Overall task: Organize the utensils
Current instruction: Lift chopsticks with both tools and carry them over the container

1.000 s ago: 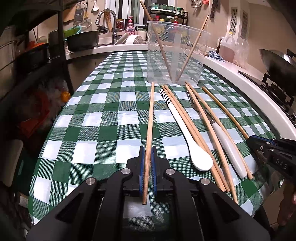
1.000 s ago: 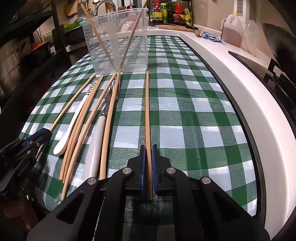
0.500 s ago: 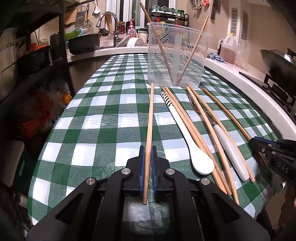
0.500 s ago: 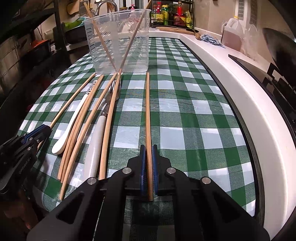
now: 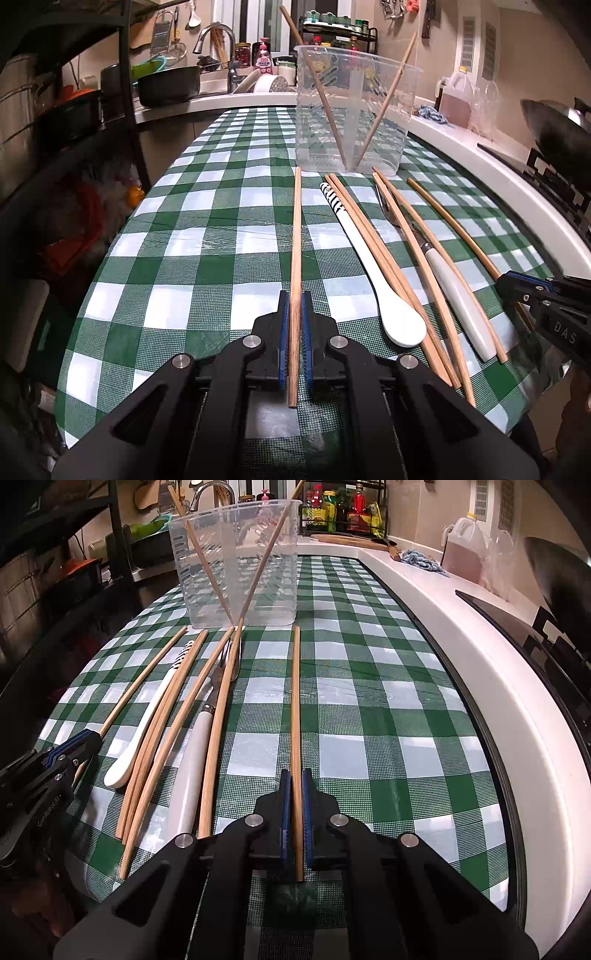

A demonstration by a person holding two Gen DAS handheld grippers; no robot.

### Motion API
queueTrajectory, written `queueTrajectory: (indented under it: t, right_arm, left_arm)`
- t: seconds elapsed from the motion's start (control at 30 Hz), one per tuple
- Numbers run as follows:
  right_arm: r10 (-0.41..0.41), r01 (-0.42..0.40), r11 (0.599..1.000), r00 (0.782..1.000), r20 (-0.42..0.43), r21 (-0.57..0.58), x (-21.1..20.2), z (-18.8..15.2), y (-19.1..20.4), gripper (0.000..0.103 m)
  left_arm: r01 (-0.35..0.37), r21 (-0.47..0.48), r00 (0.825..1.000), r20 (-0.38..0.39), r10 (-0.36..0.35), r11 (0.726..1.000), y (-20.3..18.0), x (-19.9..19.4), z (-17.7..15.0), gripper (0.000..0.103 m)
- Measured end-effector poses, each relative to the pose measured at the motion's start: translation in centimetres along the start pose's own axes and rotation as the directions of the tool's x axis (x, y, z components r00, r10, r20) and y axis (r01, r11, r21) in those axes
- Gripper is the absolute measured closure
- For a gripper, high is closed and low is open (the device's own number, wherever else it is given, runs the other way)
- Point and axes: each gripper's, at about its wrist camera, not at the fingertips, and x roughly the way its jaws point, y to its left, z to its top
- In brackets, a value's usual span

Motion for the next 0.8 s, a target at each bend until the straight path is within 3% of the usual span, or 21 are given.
queueTrajectory:
  t: [0.37, 0.8]
  right_arm:
    - [0.024, -0.025, 1.000, 0.994, 0.107, 0.002, -3.9, 1.3, -0.2, 0.097]
    - [0.028, -0.042, 0.998, 0.965, 0.261, 0.048, -8.2, 2.8, -1.3, 0.097]
  left_arm:
    - [-0.029, 0.043, 0.996, 0.089, 0.025, 0.999, -0.1, -3.5, 0.8, 0.097]
    - [-0.021, 0.013, 0.978, 0.206, 0.018, 1.000, 1.1, -9.5, 3.9, 0.097]
